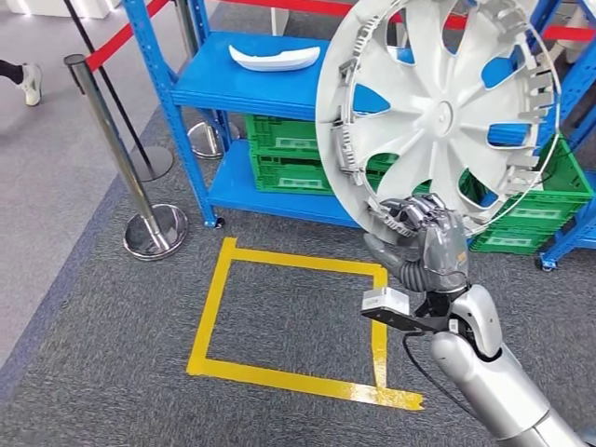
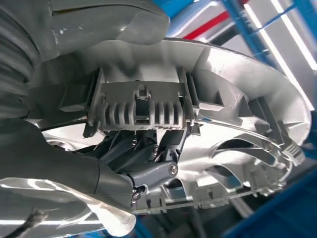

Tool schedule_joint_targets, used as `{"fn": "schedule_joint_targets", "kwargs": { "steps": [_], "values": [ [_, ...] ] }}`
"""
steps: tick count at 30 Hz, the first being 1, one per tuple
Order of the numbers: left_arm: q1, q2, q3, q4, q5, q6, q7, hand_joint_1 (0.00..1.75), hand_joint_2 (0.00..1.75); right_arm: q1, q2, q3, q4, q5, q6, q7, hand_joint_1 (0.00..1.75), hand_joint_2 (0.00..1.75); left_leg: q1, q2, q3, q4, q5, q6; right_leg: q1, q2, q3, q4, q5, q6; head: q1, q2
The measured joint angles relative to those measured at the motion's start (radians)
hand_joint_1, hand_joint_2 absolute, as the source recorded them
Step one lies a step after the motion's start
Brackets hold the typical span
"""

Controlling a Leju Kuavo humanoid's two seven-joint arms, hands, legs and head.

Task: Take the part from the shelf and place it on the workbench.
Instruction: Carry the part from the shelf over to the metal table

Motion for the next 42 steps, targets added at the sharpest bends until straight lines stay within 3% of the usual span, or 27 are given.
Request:
{"fn": "schedule_joint_targets", "kwargs": {
  "steps": [2, 3, 4, 6, 7, 8, 9, 11, 12, 13, 15, 17, 19, 21, 23, 24, 26, 28, 30, 32, 33, 35, 36, 38, 39, 40, 42],
  "values": [
    [0.003, 0.000, 0.000, 0.000, 0.004, 0.011, 0.000, 0.00, 1.75, -0.007, -0.003, 0.002, -0.009, 0.010, 0.001, 0.000, 1.75, 1.75, 0.002, -0.023, -0.006, -0.004, 0.007, 0.014, -0.002, -0.008, -0.001, 0.001, -0.003, 0.010, 0.000, 0.000],
    [0.004, 0.000, 0.000, 0.000, 0.004, 0.018, 0.000, 0.00, 1.75, -0.012, -0.003, 0.003, -0.013, 0.014, 0.003, 0.000, 1.75, 1.75, 0.004, -0.033, -0.007, -0.007, 0.012, 0.022, -0.004, 0.008, -0.007, 0.013, -0.016, 0.014, 0.002, 0.000],
    [0.003, 0.001, 0.000, 0.000, 0.004, 0.025, 0.000, 0.00, 1.75, -0.018, -0.004, 0.004, -0.016, 0.018, 0.005, 0.001, 1.75, 1.75, 0.006, -0.043, -0.008, -0.010, 0.017, 0.030, -0.006, 0.036, -0.022, 0.046, -0.040, 0.017, 0.004, 0.000],
    [-0.002, 0.000, 0.000, 0.000, 0.002, 0.032, 0.002, 0.00, 1.75, -0.026, -0.008, 0.008, -0.017, 0.028, 0.010, 0.002, 1.75, 1.75, 0.005, -0.066, -0.014, -0.011, 0.024, 0.040, -0.006, 0.095, -0.078, 0.171, -0.108, 0.016, 0.008, 0.000],
    [-0.003, -0.001, 0.000, 0.000, 0.000, 0.034, 0.003, 0.00, 1.75, -0.030, -0.010, 0.011, -0.018, 0.033, 0.013, 0.003, 1.75, 1.75, 0.003, -0.079, -0.017, -0.011, 0.026, 0.044, -0.005, 0.108, -0.108, 0.238, -0.134, 0.015, 0.010, 0.000],
    [-0.003, -0.001, -0.001, 0.000, -0.003, 0.036, 0.004, 0.00, 1.75, -0.034, -0.011, 0.015, -0.018, 0.037, 0.016, 0.004, 1.75, 1.75, 0.001, -0.093, -0.019, -0.010, 0.028, 0.045, -0.004, 0.114, -0.128, 0.279, -0.142, 0.014, 0.011, 0.000],
    [-0.002, -0.002, -0.001, 0.000, -0.006, 0.039, 0.005, 0.00, 1.75, -0.041, -0.012, 0.020, -0.018, 0.040, 0.020, 0.006, 1.75, 1.75, 0.000, -0.106, -0.020, -0.009, 0.029, 0.045, -0.002, 0.115, -0.131, 0.285, -0.131, 0.012, 0.011, 0.000],
    [-0.002, -0.001, -0.001, 0.000, -0.011, 0.046, 0.006, 0.00, 1.75, -0.060, -0.012, 0.028, -0.018, 0.046, 0.030, 0.010, 1.75, 1.75, -0.001, -0.134, -0.021, -0.005, 0.031, 0.044, -0.002, 0.130, -0.082, 0.181, -0.061, 0.006, 0.010, 0.000],
    [-0.002, -0.001, -0.002, 0.000, -0.014, 0.049, 0.007, 0.00, 1.75, -0.071, -0.013, 0.031, -0.018, 0.049, 0.035, 0.011, 1.75, 1.75, -0.002, -0.147, -0.024, -0.001, 0.031, 0.042, -0.005, 0.158, -0.049, 0.114, -0.034, 0.003, 0.010, 0.000],
    [-0.004, -0.001, -0.002, 0.000, -0.016, 0.051, 0.007, 0.00, 1.75, -0.081, -0.014, 0.034, -0.019, 0.052, 0.040, 0.012, 1.75, 1.75, -0.001, -0.160, -0.031, 0.004, 0.033, 0.038, -0.007, 0.185, -0.020, 0.056, -0.017, 0.001, 0.009, 0.000],
    [-0.005, -0.001, -0.003, 0.000, -0.019, 0.054, 0.008, 0.00, 1.75, -0.099, -0.015, 0.041, -0.020, 0.061, 0.047, 0.013, 1.75, 1.75, 0.003, -0.184, -0.048, 0.010, 0.040, 0.024, -0.009, 0.215, -0.002, 0.015, -0.018, 0.000, 0.009, 0.000],
    [-0.004, 0.001, -0.004, 0.000, -0.022, 0.057, 0.009, 0.00, 1.75, -0.118, -0.016, 0.048, -0.021, 0.068, 0.054, 0.015, 1.75, 1.75, 0.008, -0.202, -0.060, 0.012, 0.047, 0.011, -0.008, 0.192, 0.000, 0.010, -0.014, -0.004, 0.009, 0.000],
    [-0.005, 0.003, -0.004, 0.000, -0.026, 0.060, 0.010, 0.00, 1.75, -0.138, -0.016, 0.054, -0.021, 0.072, 0.060, 0.019, 1.75, 1.75, 0.005, -0.166, -0.075, 0.041, 0.028, -0.002, -0.011, 0.163, 0.004, 0.005, -0.010, -0.012, 0.003, 0.000],
    [-0.011, 0.004, -0.004, 0.000, -0.027, 0.064, 0.010, 0.00, 1.75, -0.156, -0.016, 0.059, -0.021, 0.076, 0.067, 0.021, 1.75, 1.75, 0.006, -0.104, -0.122, 0.145, -0.028, -0.016, -0.010, 0.130, 0.007, 0.002, -0.010, -0.018, -0.003, 0.000],
    [-0.017, 0.004, -0.004, 0.000, -0.027, 0.066, 0.010, 0.00, 1.75, -0.175, -0.016, 0.065, -0.021, 0.078, 0.074, 0.021, 1.75, 1.75, 0.014, -0.080, -0.175, 0.260, -0.070, -0.025, -0.008, 0.096, 0.007, 0.003, -0.011, -0.020, -0.004, 0.000],
    [-0.018, 0.004, -0.004, 0.000, -0.027, 0.068, 0.010, 0.00, 1.75, -0.185, -0.016, 0.070, -0.020, 0.079, 0.077, 0.021, 1.75, 1.75, 0.017, -0.077, -0.181, 0.275, -0.067, -0.027, -0.008, 0.081, 0.008, 0.003, -0.012, -0.020, -0.004, 0.000],
    [-0.021, 0.004, -0.004, 0.000, -0.027, 0.073, 0.012, 0.00, 1.75, -0.207, -0.016, 0.078, -0.020, 0.078, 0.082, 0.021, 1.75, 1.75, 0.019, -0.065, -0.137, 0.193, -0.012, -0.027, -0.008, 0.053, 0.010, 0.003, -0.014, -0.018, -0.004, 0.000],
    [-0.026, 0.005, -0.005, 0.000, -0.028, 0.077, 0.014, 0.00, 1.75, -0.229, -0.015, 0.086, -0.019, 0.077, 0.085, 0.021, 1.75, 1.75, 0.011, -0.024, -0.072, 0.064, 0.033, -0.016, -0.006, 0.031, 0.013, 0.003, -0.017, -0.012, -0.004, 0.000],
    [-0.031, 0.005, -0.005, 0.000, -0.028, 0.080, 0.015, 0.00, 1.75, -0.249, -0.015, 0.094, -0.018, 0.077, 0.087, 0.020, 1.75, 1.75, 0.001, -0.004, -0.052, 0.012, 0.040, 0.000, 0.000, 0.011, 0.014, 0.003, -0.019, -0.004, -0.003, 0.000],
    [-0.031, 0.005, -0.005, 0.000, -0.029, 0.080, 0.015, 0.00, 1.75, -0.262, -0.015, 0.103, -0.018, 0.077, 0.087, 0.020, 1.75, 1.75, -0.001, -0.025, -0.056, 0.008, 0.043, 0.015, 0.001, -0.006, 0.017, -0.001, -0.022, 0.007, -0.002, 0.000],
    [-0.031, 0.005, -0.005, 0.000, -0.029, 0.081, 0.016, 0.00, 1.75, -0.266, -0.014, 0.107, -0.018, 0.076, 0.087, 0.020, 1.75, 1.75, 0.001, -0.036, -0.055, 0.004, 0.046, 0.021, -0.001, 0.005, 0.016, 0.002, -0.028, 0.012, -0.002, 0.000],
    [-0.033, 0.006, -0.005, 0.000, -0.030, 0.085, 0.019, 0.00, 1.75, -0.272, -0.014, 0.112, -0.017, 0.075, 0.087, 0.021, 1.75, 1.75, 0.006, -0.058, -0.052, -0.005, 0.052, 0.035, -0.005, 0.059, -0.013, 0.063, -0.070, 0.016, 0.003, 0.000],
    [-0.033, 0.006, -0.006, 0.000, -0.033, 0.088, 0.023, 0.00, 1.75, -0.273, -0.014, 0.115, -0.015, 0.074, 0.087, 0.022, 1.75, 1.75, 0.006, -0.069, -0.052, -0.006, 0.053, 0.039, -0.005, 0.090, -0.042, 0.125, -0.101, 0.015, 0.005, 0.000],
    [-0.033, 0.006, -0.007, 0.000, -0.039, 0.094, 0.035, 0.00, 1.75, -0.274, -0.013, 0.123, -0.013, 0.076, 0.088, 0.024, 1.75, 1.75, 0.003, -0.094, -0.053, -0.005, 0.054, 0.043, -0.003, 0.113, -0.109, 0.255, -0.147, 0.013, 0.008, 0.000],
    [-0.032, 0.006, -0.009, 0.000, -0.041, 0.096, 0.041, 0.00, 1.75, -0.274, -0.013, 0.128, -0.012, 0.078, 0.088, 0.027, 1.75, 1.75, 0.002, -0.108, -0.053, -0.005, 0.054, 0.043, -0.002, 0.115, -0.129, 0.283, -0.146, 0.012, 0.007, 0.000],
    [-0.031, 0.006, -0.010, 0.000, -0.043, 0.098, 0.045, 0.00, 1.75, -0.275, -0.012, 0.132, -0.012, 0.080, 0.089, 0.031, 1.75, 1.75, 0.001, -0.122, -0.052, -0.004, 0.054, 0.043, -0.001, 0.117, -0.130, 0.273, -0.124, 0.010, 0.007, 0.000],
    [-0.030, 0.008, -0.012, 0.000, -0.047, 0.101, 0.049, 0.00, 1.75, -0.281, -0.012, 0.137, -0.012, 0.084, 0.091, 0.039, 1.75, 1.75, 0.001, -0.151, -0.053, 0.001, 0.053, 0.042, -0.003, 0.142, -0.087, 0.157, -0.046, 0.006, 0.008, 0.000]
  ]
}}
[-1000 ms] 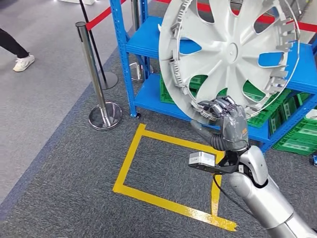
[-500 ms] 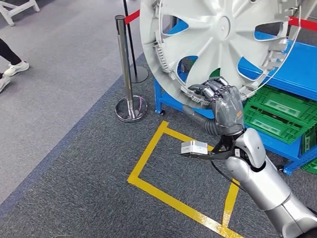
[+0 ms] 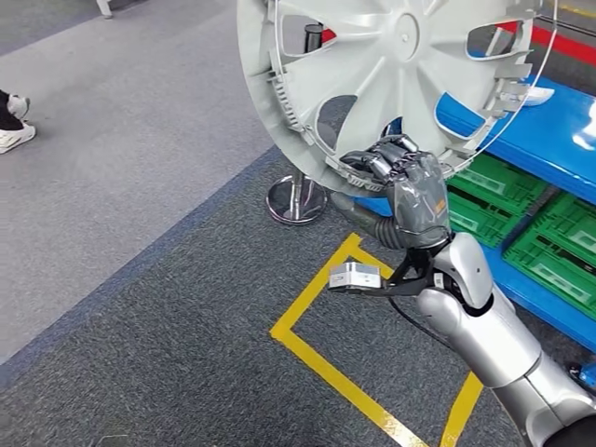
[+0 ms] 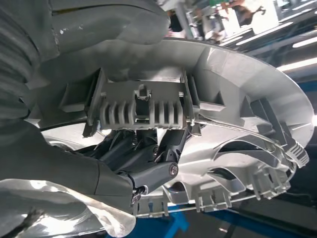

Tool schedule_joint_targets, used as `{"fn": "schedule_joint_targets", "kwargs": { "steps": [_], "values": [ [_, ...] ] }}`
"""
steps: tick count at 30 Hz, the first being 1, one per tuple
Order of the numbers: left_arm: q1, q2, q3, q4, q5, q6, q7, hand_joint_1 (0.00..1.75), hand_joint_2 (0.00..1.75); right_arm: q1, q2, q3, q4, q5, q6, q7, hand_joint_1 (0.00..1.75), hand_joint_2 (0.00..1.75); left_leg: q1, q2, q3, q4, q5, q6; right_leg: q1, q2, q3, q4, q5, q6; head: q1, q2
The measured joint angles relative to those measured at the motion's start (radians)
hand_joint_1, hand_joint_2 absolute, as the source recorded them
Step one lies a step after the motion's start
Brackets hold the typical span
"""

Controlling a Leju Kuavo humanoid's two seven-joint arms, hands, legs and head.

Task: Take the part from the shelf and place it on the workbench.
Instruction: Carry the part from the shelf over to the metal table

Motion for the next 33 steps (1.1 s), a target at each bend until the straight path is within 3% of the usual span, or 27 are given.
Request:
{"fn": "schedule_joint_targets", "kwargs": {
  "steps": [1, 3, 5, 6, 8, 10, 12, 13, 15, 16, 18, 19, 21, 23, 25, 27, 28, 29, 30, 32, 33],
  "values": [
    [0.000, 0.001, -0.001, 0.000, -0.001, 0.001, 0.000, 0.00, 1.75, -0.004, 0.000, 0.001, 0.000, 0.001, 0.001, 0.004, 1.75, 1.75, -0.001, -0.014, -0.003, 0.005, -0.001, -0.002, -0.003, 0.023, 0.030, -0.065, 0.028, -0.002, 0.000, 0.000],
    [-0.001, 0.001, -0.003, 0.000, -0.002, 0.001, -0.001, 0.00, 1.75, -0.009, 0.000, 0.002, -0.003, 0.003, 0.002, 0.007, 1.75, 1.75, 0.001, -0.037, -0.016, 0.012, 0.001, -0.012, -0.005, 0.054, 0.063, -0.132, 0.042, -0.005, -0.001, 0.000],
    [0.004, 0.003, -0.005, 0.000, -0.004, 0.002, -0.001, 0.00, 1.75, -0.010, 0.001, 0.005, -0.007, 0.005, 0.002, 0.009, 1.75, 1.75, 0.005, -0.060, -0.025, 0.013, 0.007, -0.025, -0.003, 0.039, 0.069, -0.141, 0.039, -0.009, -0.001, 0.000],
    [0.007, 0.005, -0.006, 0.000, -0.006, 0.004, -0.001, 0.00, 1.75, -0.009, 0.002, 0.006, -0.010, 0.005, 0.002, 0.011, 1.75, 1.75, 0.004, -0.057, -0.028, 0.015, 0.006, -0.031, -0.004, 0.026, 0.073, -0.144, 0.040, -0.012, -0.001, 0.000],
    [0.010, 0.007, -0.009, 0.000, -0.011, 0.007, -0.001, 0.00, 1.75, -0.006, 0.004, 0.007, -0.016, 0.005, 0.002, 0.015, 1.75, 1.75, 0.000, -0.009, -0.048, 0.062, -0.022, -0.042, -0.007, -0.002, 0.083, -0.152, 0.042, -0.023, -0.010, 0.000],
    [0.012, 0.007, -0.011, 0.000, -0.014, 0.009, 0.002, 0.00, 1.75, 0.000, 0.004, 0.006, -0.021, 0.006, 0.001, 0.018, 1.75, 1.75, 0.005, 0.052, -0.102, 0.176, -0.076, -0.054, -0.004, -0.031, 0.091, -0.153, 0.038, -0.032, -0.018, 0.000],
    [0.015, 0.008, -0.014, 0.000, -0.019, 0.010, 0.005, 0.00, 1.75, 0.008, 0.004, 0.006, -0.024, 0.008, 0.000, 0.018, 1.75, 1.75, 0.013, 0.070, -0.147, 0.271, -0.104, -0.062, -0.001, -0.059, 0.095, -0.153, 0.033, -0.034, -0.018, 0.000],
    [0.018, 0.008, -0.015, 0.000, -0.021, 0.010, 0.007, 0.00, 1.75, 0.012, 0.004, 0.007, -0.026, 0.008, 0.000, 0.018, 1.75, 1.75, 0.016, 0.074, -0.148, 0.272, -0.093, -0.064, -0.001, -0.072, 0.098, -0.153, 0.030, -0.033, -0.018, 0.000],
    [0.022, 0.009, -0.018, 0.000, -0.025, 0.011, 0.010, 0.00, 1.75, 0.019, 0.004, 0.006, -0.030, 0.008, -0.001, 0.019, 1.75, 1.75, 0.018, 0.091, -0.096, 0.170, -0.032, -0.064, -0.001, -0.098, 0.107, -0.153, 0.023, -0.029, -0.018, 0.000],
    [0.022, 0.010, -0.018, 0.000, -0.026, 0.011, 0.010, 0.00, 1.75, 0.020, 0.004, 0.005, -0.032, 0.007, -0.001, 0.020, 1.75, 1.75, 0.013, 0.115, -0.063, 0.106, -0.009, -0.060, 0.001, -0.109, 0.110, -0.153, 0.020, -0.026, -0.018, 0.000],
    [0.022, 0.011, -0.019, 0.000, -0.029, 0.012, 0.011, 0.00, 1.75, 0.022, 0.003, 0.002, -0.035, 0.007, -0.001, 0.020, 1.75, 1.75, 0.002, 0.150, -0.026, 0.026, 0.008, -0.046, 0.007, -0.128, 0.114, -0.153, 0.013, -0.018, -0.018, 0.000],
    [0.022, 0.011, -0.019, 0.000, -0.031, 0.013, 0.012, 0.00, 1.75, 0.023, 0.002, 0.001, -0.037, 0.008, -0.002, 0.019, 1.75, 1.75, -0.003, 0.154, -0.026, 0.019, 0.002, -0.039, 0.010, -0.138, 0.114, -0.154, 0.012, -0.013, -0.018, 0.000],
    [0.025, 0.012, -0.020, 0.000, -0.035, 0.013, 0.012, 0.00, 1.75, 0.026, 0.001, -0.001, -0.042, 0.008, -0.003, 0.019, 1.75, 1.75, -0.002, 0.129, -0.026, 0.012, 0.005, -0.024, 0.009, -0.150, 0.120, -0.158, 0.005, -0.001, -0.017, 0.000],
    [0.027, 0.012, -0.022, 0.000, -0.037, 0.011, 0.011, 0.00, 1.75, 0.031, 0.000, -0.004, -0.047, 0.007, -0.004, 0.020, 1.75, 1.75, 0.003, 0.105, -0.018, 0.002, 0.008, -0.010, 0.004, -0.107, 0.108, -0.126, -0.022, 0.007, -0.013, 0.000],
    [0.026, 0.013, -0.024, -0.001, -0.041, 0.007, 0.010, 0.00, 1.75, 0.040, -0.003, -0.008, -0.049, 0.007, -0.006, 0.020, 1.75, 1.75, 0.005, 0.082, -0.015, -0.003, 0.011, 0.000, 0.003, -0.044, 0.051, -0.013, -0.077, 0.008, -0.007, 0.000],
    [0.026, 0.013, -0.026, -0.001, -0.045, 0.002, 0.011, 0.00, 1.75, 0.053, -0.005, -0.010, -0.049, 0.007, -0.008, 0.019, 1.75, 1.75, 0.003, 0.054, -0.014, -0.002, 0.010, 0.004, 0.004, -0.026, -0.022, 0.111, -0.114, 0.007, -0.005, 0.000],
    [0.028, 0.014, -0.026, -0.001, -0.045, 0.001, 0.014, 0.00, 1.75, 0.060, -0.005, -0.010, -0.050, 0.008, -0.008, 0.019, 1.75, 1.75, 0.003, 0.040, -0.014, -0.002, 0.010, 0.005, 0.004, -0.025, -0.039, 0.127, -0.104, 0.007, -0.005, 0.000],
    [0.029, 0.015, -0.027, -0.001, -0.046, 0.000, 0.018, 0.00, 1.75, 0.067, -0.005, -0.010, -0.050, 0.008, -0.009, 0.019, 1.75, 1.75, 0.003, 0.024, -0.013, -0.001, 0.010, 0.004, 0.003, -0.023, -0.038, 0.106, -0.076, 0.007, -0.005, 0.000],
    [0.030, 0.016, -0.027, -0.001, -0.048, -0.001, 0.024, 0.00, 1.75, 0.072, -0.006, -0.011, -0.051, 0.008, -0.009, 0.020, 1.75, 1.75, 0.003, 0.009, -0.013, 0.001, 0.009, 0.003, 0.001, -0.015, -0.017, 0.047, -0.033, 0.006, -0.005, 0.000],
    [0.032, 0.019, -0.028, -0.001, -0.053, -0.002, 0.037, 0.00, 1.75, 0.082, -0.008, -0.014, -0.055, 0.009, -0.011, 0.019, 1.75, 1.75, 0.004, -0.018, -0.017, 0.010, 0.007, -0.003, -0.006, 0.031, 0.039, -0.082, 0.026, 0.005, -0.006, 0.000],
    [0.033, 0.021, -0.029, -0.001, -0.055, -0.001, 0.043, 0.00, 1.75, 0.088, -0.009, -0.016, -0.057, 0.011, -0.012, 0.019, 1.75, 1.75, 0.004, -0.030, -0.022, 0.014, 0.007, -0.009, -0.008, 0.050, 0.058, -0.120, 0.036, 0.004, -0.006, 0.000]
  ]
}}
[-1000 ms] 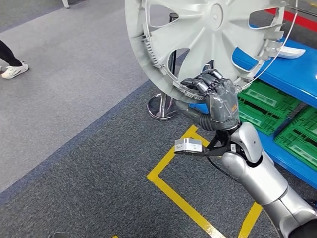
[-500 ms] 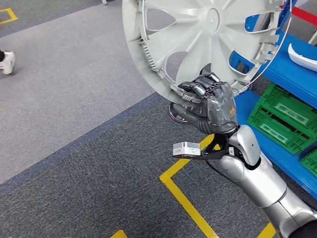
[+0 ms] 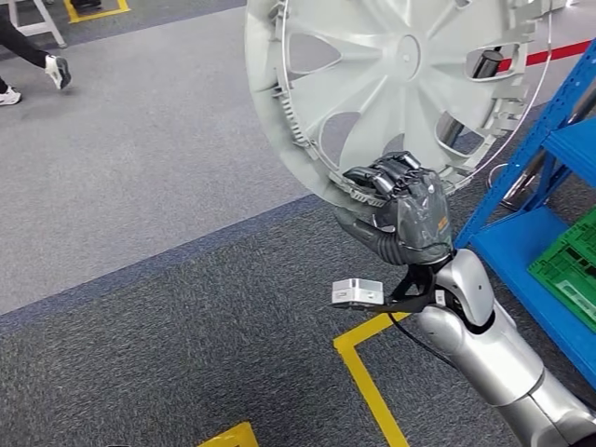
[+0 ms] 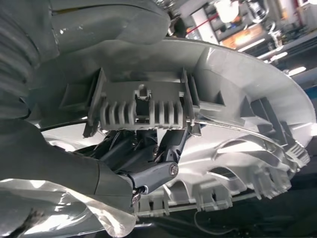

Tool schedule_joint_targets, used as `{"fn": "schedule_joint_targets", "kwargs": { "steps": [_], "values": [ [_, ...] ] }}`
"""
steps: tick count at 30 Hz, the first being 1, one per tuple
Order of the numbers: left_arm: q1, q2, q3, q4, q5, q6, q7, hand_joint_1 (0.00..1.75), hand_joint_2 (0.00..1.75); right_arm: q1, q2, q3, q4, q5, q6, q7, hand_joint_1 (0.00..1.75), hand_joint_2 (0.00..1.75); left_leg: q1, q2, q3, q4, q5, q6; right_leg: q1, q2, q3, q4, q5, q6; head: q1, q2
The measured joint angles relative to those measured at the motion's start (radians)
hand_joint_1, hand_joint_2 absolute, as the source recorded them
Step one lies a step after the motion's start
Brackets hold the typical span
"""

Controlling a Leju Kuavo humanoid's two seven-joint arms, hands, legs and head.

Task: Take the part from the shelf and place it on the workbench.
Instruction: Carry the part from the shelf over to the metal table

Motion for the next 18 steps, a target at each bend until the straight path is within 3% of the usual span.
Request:
{"fn": "schedule_joint_targets", "kwargs": {
  "steps": [1, 3, 4, 6, 7, 9, 10, 11, 13, 15, 17, 18],
  "values": [
    [0.003, 0.002, -0.001, 0.000, -0.001, 0.001, 0.007, 0.00, 1.75, 0.006, -0.001, -0.001, -0.003, 0.002, -0.002, -0.001, 1.75, 1.75, 0.002, -0.012, -0.006, 0.002, 0.002, -0.007, 0.000, 0.010, 0.008, -0.014, -0.002, -0.002, 0.000, 0.000],
    [0.013, 0.008, -0.002, 0.000, -0.003, 0.002, 0.020, 0.00, 1.75, 0.014, -0.003, -0.002, -0.008, 0.005, -0.006, 0.000, 1.75, 1.75, 0.006, -0.030, -0.013, 0.001, 0.006, -0.020, 0.003, -0.009, 0.013, -0.019, 0.000, -0.010, 0.000, 0.000],
    [0.018, 0.011, -0.002, 0.000, -0.005, 0.002, 0.025, 0.00, 1.75, 0.016, -0.003, -0.003, -0.011, 0.006, -0.007, 0.000, 1.75, 1.75, 0.005, -0.020, -0.017, 0.007, 0.002, -0.025, 0.002, -0.021, 0.016, -0.022, 0.002, -0.015, -0.002, 0.000],
    [0.022, 0.017, -0.002, -0.001, -0.007, 0.002, 0.034, 0.00, 1.75, 0.019, -0.005, -0.006, -0.015, 0.008, -0.007, 0.001, 1.75, 1.75, 0.002, 0.037, -0.045, 0.070, -0.037, -0.034, 0.001, -0.050, 0.025, -0.028, 0.002, -0.026, -0.007, 0.000],
    [0.022, 0.018, -0.002, -0.001, -0.008, 0.002, 0.038, 0.00, 1.75, 0.021, -0.007, -0.008, -0.017, 0.010, -0.007, 0.000, 1.75, 1.75, 0.001, 0.071, -0.072, 0.132, -0.068, -0.038, 0.004, -0.065, 0.028, -0.029, 0.000, -0.030, -0.009, 0.000],
    [0.022, 0.019, -0.002, -0.001, -0.009, 0.002, 0.046, 0.00, 1.75, 0.022, -0.010, -0.011, -0.018, 0.012, -0.007, 0.000, 1.75, 1.75, 0.007, 0.100, -0.130, 0.260, -0.121, -0.044, 0.009, -0.096, 0.032, -0.029, -0.004, -0.035, -0.009, 0.000],
    [0.023, 0.019, -0.002, -0.001, -0.010, 0.002, 0.048, 0.00, 1.75, 0.023, -0.011, -0.012, -0.018, 0.013, -0.006, 0.000, 1.75, 1.75, 0.009, 0.104, -0.142, 0.290, -0.126, -0.045, 0.010, -0.110, 0.034, -0.029, -0.006, -0.035, -0.009, 0.000],
    [0.025, 0.020, -0.002, -0.001, -0.010, 0.002, 0.050, 0.00, 1.75, 0.023, -0.012, -0.012, -0.018, 0.013, -0.006, 0.000, 1.75, 1.75, 0.010, 0.105, -0.137, 0.284, -0.114, -0.045, 0.010, -0.123, 0.037, -0.029, -0.008, -0.035, -0.010, 0.000],
    [0.027, 0.022, -0.002, -0.001, -0.010, 0.002, 0.051, 0.00, 1.75, 0.024, -0.012, -0.013, -0.019, 0.013, -0.006, 0.000, 1.75, 1.75, 0.010, 0.121, -0.073, 0.168, -0.052, -0.042, 0.010, -0.149, 0.045, -0.029, -0.015, -0.032, -0.010, 0.000],
    [0.027, 0.023, -0.002, -0.001, -0.013, 0.002, 0.058, 0.00, 1.75, 0.024, -0.014, -0.018, -0.024, 0.013, -0.006, 0.000, 1.75, 1.75, -0.002, 0.171, -0.009, 0.046, -0.017, -0.032, 0.015, -0.172, 0.053, -0.029, -0.023, -0.024, -0.010, 0.000],
    [0.028, 0.024, -0.002, -0.002, -0.017, 0.002, 0.069, 0.00, 1.75, 0.026, -0.016, -0.024, -0.029, 0.014, -0.006, 0.000, 1.75, 1.75, -0.014, 0.193, 0.006, 0.009, -0.021, -0.020, 0.020, -0.194, 0.058, -0.032, -0.028, -0.015, -0.009, 0.000],
    [0.030, 0.025, -0.002, -0.002, -0.019, 0.002, 0.072, 0.00, 1.75, 0.027, -0.016, -0.025, -0.031, 0.015, -0.006, 0.000, 1.75, 1.75, -0.015, 0.180, 0.005, 0.005, -0.019, -0.013, 0.020, -0.206, 0.062, -0.035, -0.030, -0.010, -0.009, 0.000]
  ]
}}
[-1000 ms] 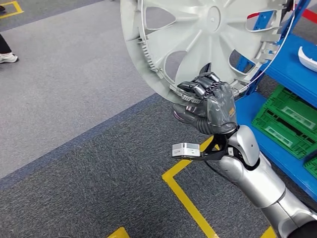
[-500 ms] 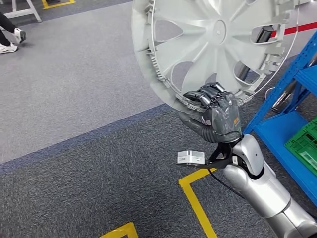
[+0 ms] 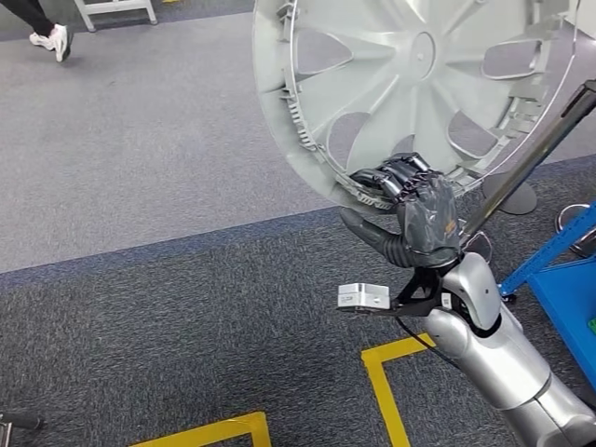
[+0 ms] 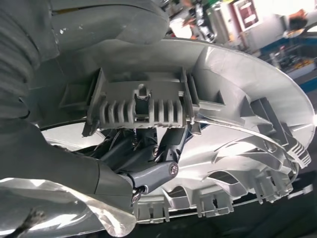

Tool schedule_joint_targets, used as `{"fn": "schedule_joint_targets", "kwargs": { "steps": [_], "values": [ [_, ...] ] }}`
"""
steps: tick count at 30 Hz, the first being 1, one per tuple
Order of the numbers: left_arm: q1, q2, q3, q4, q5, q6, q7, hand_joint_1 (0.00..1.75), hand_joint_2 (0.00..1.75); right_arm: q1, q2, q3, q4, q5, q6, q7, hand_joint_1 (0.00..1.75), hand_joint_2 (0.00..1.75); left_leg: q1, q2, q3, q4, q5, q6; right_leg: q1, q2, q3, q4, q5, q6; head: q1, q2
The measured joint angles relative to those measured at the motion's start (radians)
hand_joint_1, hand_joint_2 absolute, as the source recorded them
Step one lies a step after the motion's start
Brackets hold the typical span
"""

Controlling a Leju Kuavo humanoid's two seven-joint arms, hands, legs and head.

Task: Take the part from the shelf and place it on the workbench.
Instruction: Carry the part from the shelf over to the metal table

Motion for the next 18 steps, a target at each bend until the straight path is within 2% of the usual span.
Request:
{"fn": "schedule_joint_targets", "kwargs": {
  "steps": [1, 2, 3, 5, 6, 7, 8, 9, 10, 12, 13, 14, 16, 17, 18],
  "values": [
    [0.002, 0.000, 0.000, 0.000, -0.001, 0.000, 0.003, 0.00, 1.75, 0.002, 0.000, -0.001, -0.002, 0.000, 0.000, 0.000, 1.75, 1.75, 0.001, -0.013, 0.003, -0.004, 0.001, 0.006, -0.002, -0.004, 0.003, -0.001, -0.005, 0.006, 0.000, 0.000],
    [0.004, 0.000, 0.000, 0.000, -0.001, 0.000, 0.005, 0.00, 1.75, 0.004, -0.001, -0.001, -0.003, 0.000, 0.000, 0.000, 1.75, 1.75, 0.003, -0.026, 0.006, -0.008, 0.002, 0.012, -0.005, 0.012, 0.002, 0.006, -0.015, 0.011, 0.001, 0.000],
    [0.003, 0.000, 0.000, -0.001, -0.001, 0.000, 0.008, 0.00, 1.75, 0.004, -0.001, -0.002, -0.004, 0.000, 0.000, 0.000, 1.75, 1.75, 0.005, -0.037, 0.009, -0.011, 0.003, 0.018, -0.007, 0.038, -0.007, 0.025, -0.030, 0.014, 0.002, 0.000],
    [0.000, 0.001, 0.000, -0.002, -0.002, -0.001, 0.021, 0.00, 1.75, 0.008, -0.004, -0.002, -0.005, 0.000, 0.000, 0.000, 1.75, 1.75, 0.007, -0.061, 0.013, -0.014, 0.003, 0.028, -0.009, 0.105, -0.061, 0.128, -0.078, 0.014, 0.008, 0.000],
    [-0.002, 0.002, 0.000, -0.003, -0.003, -0.003, 0.033, 0.00, 1.75, 0.010, -0.006, -0.002, -0.005, 0.001, 0.000, 0.000, 1.75, 1.75, 0.007, -0.075, 0.013, -0.014, 0.003, 0.032, -0.008, 0.121, -0.100, 0.196, -0.101, 0.013, 0.010, 0.000],
    [-0.002, 0.002, 0.001, -0.003, -0.003, -0.008, 0.051, 0.00, 1.75, 0.015, -0.007, -0.002, -0.005, 0.003, 0.000, -0.001, 1.75, 1.75, 0.006, -0.091, 0.013, -0.013, 0.002, 0.033, -0.008, 0.129, -0.136, 0.249, -0.111, 0.011, 0.011, 0.000],
    [-0.002, 0.002, 0.003, -0.003, -0.002, -0.017, 0.073, 0.00, 1.75, 0.018, -0.007, -0.002, -0.005, 0.005, 0.000, -0.001, 1.75, 1.75, 0.005, -0.107, 0.014, -0.013, 0.002, 0.034, -0.007, 0.131, -0.154, 0.265, -0.101, 0.009, 0.011, 0.000],
    [-0.002, 0.002, 0.006, -0.003, -0.001, -0.028, 0.101, 0.00, 1.75, 0.020, -0.007, -0.001, -0.005, 0.008, 0.001, -0.001, 1.75, 1.75, 0.004, -0.124, 0.015, -0.012, 0.001, 0.034, -0.007, 0.133, -0.159, 0.251, -0.075, 0.007, 0.011, 0.000],
    [-0.002, 0.002, 0.011, -0.003, 0.002, -0.040, 0.130, 0.00, 1.75, 0.020, -0.007, -0.001, -0.004, 0.010, 0.003, 0.000, 1.75, 1.75, 0.005, -0.140, 0.017, -0.010, 0.001, 0.033, -0.007, 0.142, -0.140, 0.194, -0.031, 0.004, 0.012, 0.000],
    [-0.002, 0.001, 0.020, -0.004, 0.007, -0.057, 0.170, 0.00, 1.75, 0.020, -0.007, -0.001, -0.004, 0.014, 0.006, 0.001, 1.75, 1.75, 0.006, -0.167, 0.014, -0.005, -0.001, 0.028, -0.012, 0.188, -0.088, 0.071, 0.027, -0.002, 0.011, 0.000],
    [-0.002, 0.001, 0.023, -0.004, 0.009, -0.061, 0.179, 0.00, 1.75, 0.019, -0.007, -0.001, -0.004, 0.015, 0.007, 0.001, 1.75, 1.75, 0.008, -0.180, 0.010, -0.003, -0.001, 0.023, -0.013, 0.207, -0.069, 0.032, 0.039, -0.003, 0.010, 0.000],
    [-0.001, 0.001, 0.026, -0.005, 0.009, -0.062, 0.182, 0.00, 1.75, 0.019, -0.006, 0.000, -0.004, 0.016, 0.008, 0.000, 1.75, 1.75, 0.011, -0.192, 0.005, -0.003, 0.001, 0.017, -0.013, 0.217, -0.060, 0.018, 0.036, -0.003, 0.010, 0.000],
    [0.002, 0.002, 0.031, -0.006, 0.009, -0.064, 0.185, 0.00, 1.75, 0.016, -0.005, 0.000, -0.004, 0.017, 0.008, 0.001, 1.75, 1.75, 0.016, -0.210, -0.002, -0.004, 0.004, 0.004, -0.011, 0.197, -0.054, 0.010, 0.036, -0.005, 0.010, 0.000],
    [0.003, 0.002, 0.034, -0.006, 0.010, -0.064, 0.187, 0.00, 1.75, 0.015, -0.003, 0.000, -0.004, 0.017, 0.009, 0.001, 1.75, 1.75, 0.014, -0.198, -0.005, 0.002, -0.001, -0.001, -0.012, 0.185, -0.049, 0.005, 0.037, -0.009, 0.009, 0.000],
    [0.003, 0.001, 0.037, -0.006, 0.012, -0.065, 0.193, 0.00, 1.75, 0.013, -0.001, 0.000, -0.004, 0.017, 0.010, 0.001, 1.75, 1.75, 0.012, -0.173, -0.012, 0.021, -0.013, -0.006, -0.013, 0.171, -0.044, 0.001, 0.037, -0.014, 0.007, 0.000]
  ]
}}
